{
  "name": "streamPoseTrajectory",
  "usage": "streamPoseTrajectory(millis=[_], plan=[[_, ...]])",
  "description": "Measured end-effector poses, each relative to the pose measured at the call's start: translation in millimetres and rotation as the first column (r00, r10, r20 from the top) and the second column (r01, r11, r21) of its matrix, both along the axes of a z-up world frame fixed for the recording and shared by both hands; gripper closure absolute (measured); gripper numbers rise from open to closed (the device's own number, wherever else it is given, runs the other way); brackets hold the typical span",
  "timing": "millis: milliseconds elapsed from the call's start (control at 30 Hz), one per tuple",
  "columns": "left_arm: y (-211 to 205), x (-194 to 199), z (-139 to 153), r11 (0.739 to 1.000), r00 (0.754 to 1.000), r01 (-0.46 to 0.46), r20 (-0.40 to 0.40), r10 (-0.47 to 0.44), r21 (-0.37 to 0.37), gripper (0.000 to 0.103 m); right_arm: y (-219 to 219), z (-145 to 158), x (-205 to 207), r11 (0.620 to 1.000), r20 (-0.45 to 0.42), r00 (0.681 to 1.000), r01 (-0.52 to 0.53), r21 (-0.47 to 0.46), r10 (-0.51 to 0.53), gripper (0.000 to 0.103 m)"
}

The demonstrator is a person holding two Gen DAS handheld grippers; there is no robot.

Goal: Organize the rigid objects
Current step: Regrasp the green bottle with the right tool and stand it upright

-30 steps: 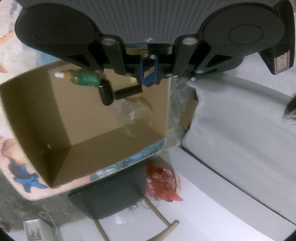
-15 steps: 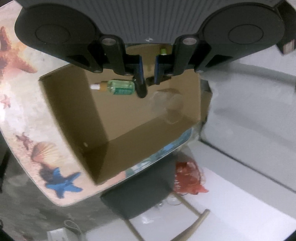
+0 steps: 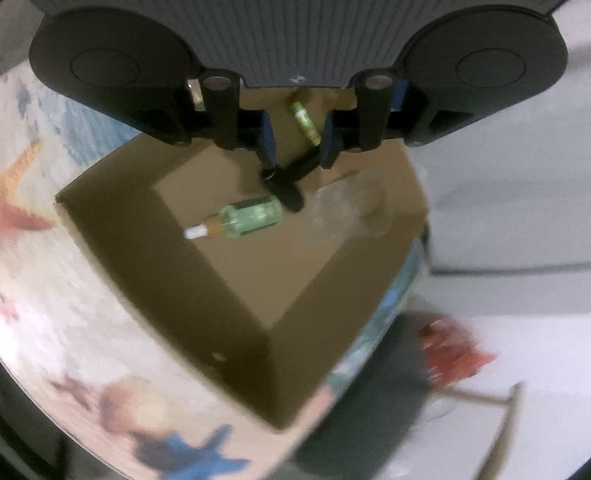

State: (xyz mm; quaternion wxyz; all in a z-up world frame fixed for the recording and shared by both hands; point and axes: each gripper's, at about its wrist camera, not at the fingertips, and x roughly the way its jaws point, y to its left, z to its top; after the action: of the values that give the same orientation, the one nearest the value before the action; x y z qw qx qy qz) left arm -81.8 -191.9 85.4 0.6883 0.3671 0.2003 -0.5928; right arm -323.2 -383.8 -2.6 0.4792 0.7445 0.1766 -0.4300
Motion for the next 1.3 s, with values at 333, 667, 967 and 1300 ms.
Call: streamPoseTrajectory(millis=[333,667,967,1300], plan=[[-53,-6,-46,0.968,0.979,0.172,0.074,-0.188,0.182,0.065,-13,-69,12,0.961,-0.093,0.979,0.194,0.198,-0.179,0.039],[-43,-2,-43,0.980,0.991,0.115,0.055,-0.125,0.162,0.065,-1,-112,-8,0.925,-0.059,0.944,0.330,0.187,-0.325,0.073],[-32,5,-29,0.986,0.992,0.095,0.071,-0.105,0.138,0.065,10,-81,14,0.995,-0.070,0.993,0.093,-0.029,-0.095,0.092],[8,18,-9,0.994,0.999,0.029,0.042,-0.034,0.101,0.065,30,-41,60,0.942,-0.210,0.949,-0.277,-0.189,0.237,0.101]])
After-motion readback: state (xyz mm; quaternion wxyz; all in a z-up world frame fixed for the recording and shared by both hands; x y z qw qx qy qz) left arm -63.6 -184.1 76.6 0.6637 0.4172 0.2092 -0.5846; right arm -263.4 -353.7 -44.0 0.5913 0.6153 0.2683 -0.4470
